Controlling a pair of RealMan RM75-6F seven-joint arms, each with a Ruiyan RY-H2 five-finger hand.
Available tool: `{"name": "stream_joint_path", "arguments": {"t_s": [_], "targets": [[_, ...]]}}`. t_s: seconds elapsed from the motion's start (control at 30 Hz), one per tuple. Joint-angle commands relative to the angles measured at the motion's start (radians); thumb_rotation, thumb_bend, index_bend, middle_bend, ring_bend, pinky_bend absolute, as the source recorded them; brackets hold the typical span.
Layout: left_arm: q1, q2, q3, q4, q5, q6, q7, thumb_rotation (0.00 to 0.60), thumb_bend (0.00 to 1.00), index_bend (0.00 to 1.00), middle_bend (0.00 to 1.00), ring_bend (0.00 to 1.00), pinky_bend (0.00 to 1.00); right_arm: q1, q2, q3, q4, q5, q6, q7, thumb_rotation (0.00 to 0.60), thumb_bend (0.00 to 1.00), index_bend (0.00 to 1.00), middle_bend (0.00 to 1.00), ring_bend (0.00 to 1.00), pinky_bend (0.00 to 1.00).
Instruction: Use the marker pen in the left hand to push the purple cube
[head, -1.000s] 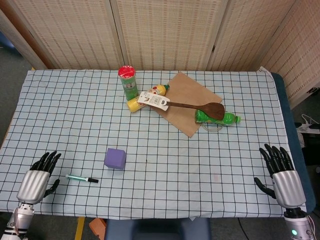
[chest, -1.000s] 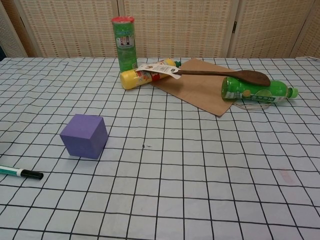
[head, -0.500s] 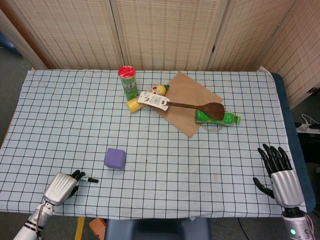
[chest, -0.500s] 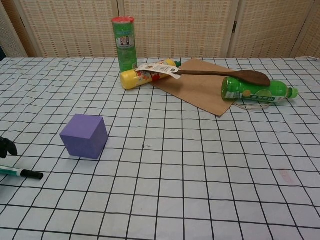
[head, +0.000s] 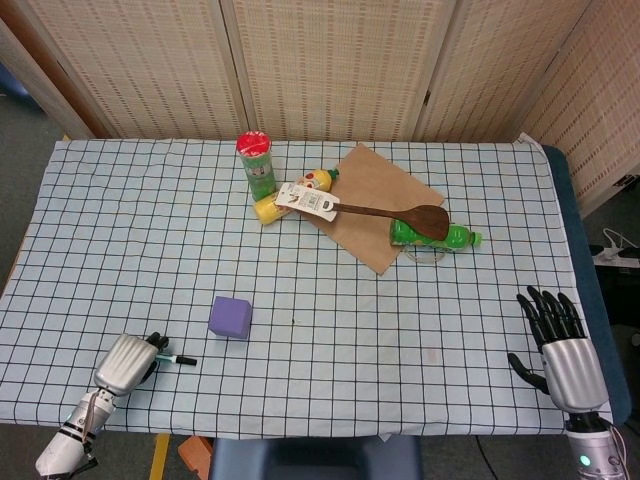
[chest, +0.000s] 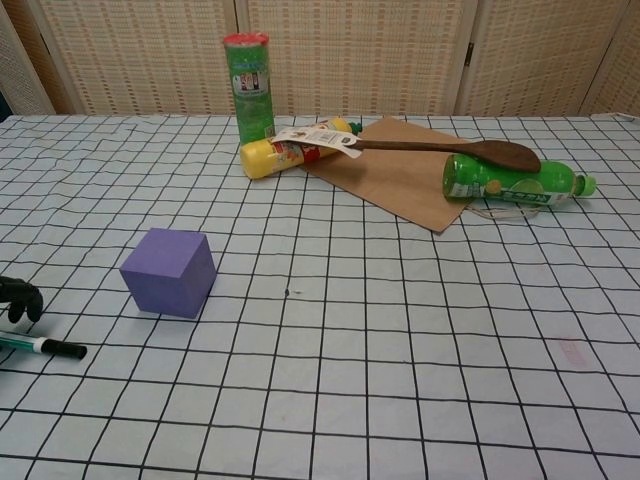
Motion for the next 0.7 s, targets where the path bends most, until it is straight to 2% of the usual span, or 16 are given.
{"name": "stream_joint_path", "arguments": {"t_s": [0.03, 0.47, 0.6, 0.7], "targets": [[-0.002, -0.006, 0.001, 0.012, -0.011, -0.006, -0.010, 0.600, 0.39, 0.45, 0.47, 0.80, 1.00, 0.000, 0.000, 0.000, 0.000, 0.000, -0.001, 0.000, 0.600, 0.13, 0.00, 0.00, 0.00, 0.00], [-0.005, -0.015, 0.010, 0.039, -0.033, -0.016, -0.036, 0.600, 0.40, 0.50, 0.52, 0.80, 1.00, -0.001, -0.004, -0.007, -0.002, -0.006, -0.001, -0.007, 0.600, 0.13, 0.00, 0.00, 0.00, 0.00], [-0.003, -0.024, 0.008, 0.053, -0.032, 0.001, -0.043, 0.600, 0.43, 0.57, 0.59, 0.80, 1.00, 0.000, -0.006, -0.007, -0.001, -0.005, -0.004, -0.010, 0.600, 0.13, 0.00, 0.00, 0.00, 0.00], [0.003, -0.044, 0.000, 0.081, -0.010, 0.063, -0.089, 0.600, 0.49, 0.70, 0.72, 0.81, 1.00, 0.001, -0.006, -0.006, -0.001, -0.004, -0.005, -0.009, 0.600, 0.13, 0.00, 0.00, 0.00, 0.00]]}}
